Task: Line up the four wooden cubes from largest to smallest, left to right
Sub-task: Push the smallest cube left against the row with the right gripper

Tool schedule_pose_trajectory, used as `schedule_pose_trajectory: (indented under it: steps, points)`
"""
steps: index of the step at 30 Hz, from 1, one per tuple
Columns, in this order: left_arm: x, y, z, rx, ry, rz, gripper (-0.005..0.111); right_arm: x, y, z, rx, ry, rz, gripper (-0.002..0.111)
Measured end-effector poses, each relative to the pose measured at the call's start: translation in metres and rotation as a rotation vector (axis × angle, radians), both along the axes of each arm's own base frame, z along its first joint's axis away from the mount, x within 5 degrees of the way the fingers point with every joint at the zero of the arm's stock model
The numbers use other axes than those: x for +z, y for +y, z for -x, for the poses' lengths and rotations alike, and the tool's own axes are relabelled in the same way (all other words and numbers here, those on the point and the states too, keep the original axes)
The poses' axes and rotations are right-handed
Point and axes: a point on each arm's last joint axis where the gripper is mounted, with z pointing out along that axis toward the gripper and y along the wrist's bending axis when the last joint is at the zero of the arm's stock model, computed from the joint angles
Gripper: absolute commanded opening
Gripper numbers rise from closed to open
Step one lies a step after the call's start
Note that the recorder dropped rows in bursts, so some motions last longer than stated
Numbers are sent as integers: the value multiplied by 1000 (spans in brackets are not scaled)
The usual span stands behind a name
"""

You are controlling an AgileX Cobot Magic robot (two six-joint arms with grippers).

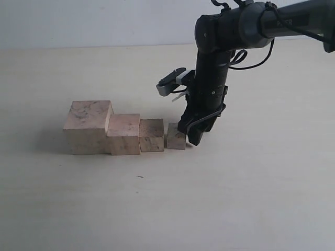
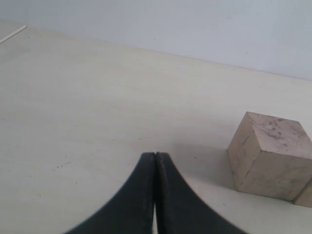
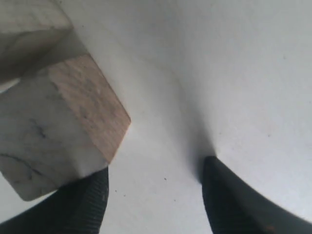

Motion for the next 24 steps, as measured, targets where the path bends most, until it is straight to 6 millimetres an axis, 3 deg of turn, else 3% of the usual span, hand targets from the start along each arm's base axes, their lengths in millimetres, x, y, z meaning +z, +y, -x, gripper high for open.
schedule_pose_trajectory:
  steps: [24]
  points:
    - [0,0,0,0,0,0,0,0,7,-2,-36,-13,-74,55]
